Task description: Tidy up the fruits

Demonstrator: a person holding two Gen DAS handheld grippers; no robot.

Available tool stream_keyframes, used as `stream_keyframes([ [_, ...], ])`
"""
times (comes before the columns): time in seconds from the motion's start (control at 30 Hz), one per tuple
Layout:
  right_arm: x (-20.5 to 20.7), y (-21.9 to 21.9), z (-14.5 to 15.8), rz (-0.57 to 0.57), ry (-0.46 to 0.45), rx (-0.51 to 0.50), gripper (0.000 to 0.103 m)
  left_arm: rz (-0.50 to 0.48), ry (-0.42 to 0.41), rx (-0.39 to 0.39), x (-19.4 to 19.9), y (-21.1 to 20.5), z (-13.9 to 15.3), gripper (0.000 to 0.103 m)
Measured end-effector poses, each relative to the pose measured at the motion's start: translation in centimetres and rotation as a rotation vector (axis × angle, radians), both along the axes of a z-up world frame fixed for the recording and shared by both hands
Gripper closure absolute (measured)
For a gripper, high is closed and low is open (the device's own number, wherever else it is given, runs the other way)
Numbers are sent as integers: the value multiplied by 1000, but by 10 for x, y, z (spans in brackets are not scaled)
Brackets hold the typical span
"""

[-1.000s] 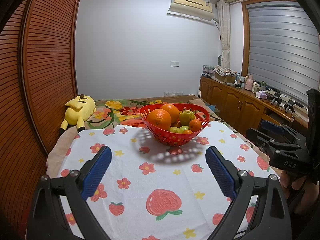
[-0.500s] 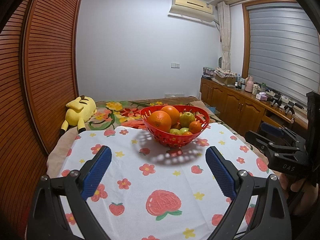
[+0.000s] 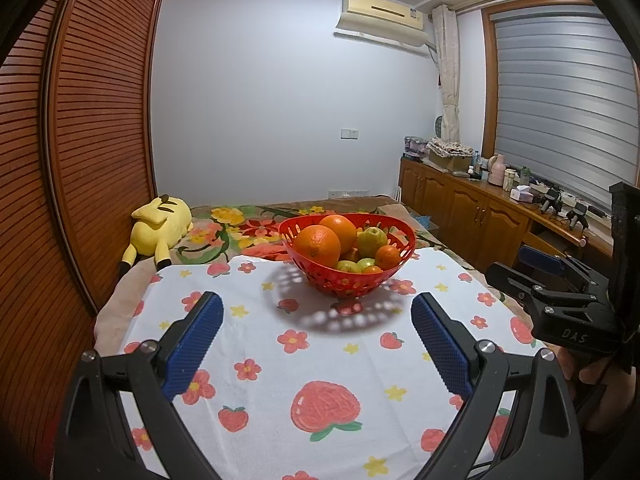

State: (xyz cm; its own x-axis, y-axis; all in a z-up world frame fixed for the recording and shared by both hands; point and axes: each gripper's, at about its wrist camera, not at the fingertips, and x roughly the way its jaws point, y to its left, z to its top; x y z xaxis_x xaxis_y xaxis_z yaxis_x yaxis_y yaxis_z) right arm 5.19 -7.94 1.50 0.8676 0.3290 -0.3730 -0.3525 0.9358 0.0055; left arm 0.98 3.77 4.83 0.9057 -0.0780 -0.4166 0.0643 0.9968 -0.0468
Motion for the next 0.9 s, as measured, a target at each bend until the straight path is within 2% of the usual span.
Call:
stream_keyframes([
  [0.9,0,2,0,-2,2,0,13,0,-10,1,-3,-1,6,7],
])
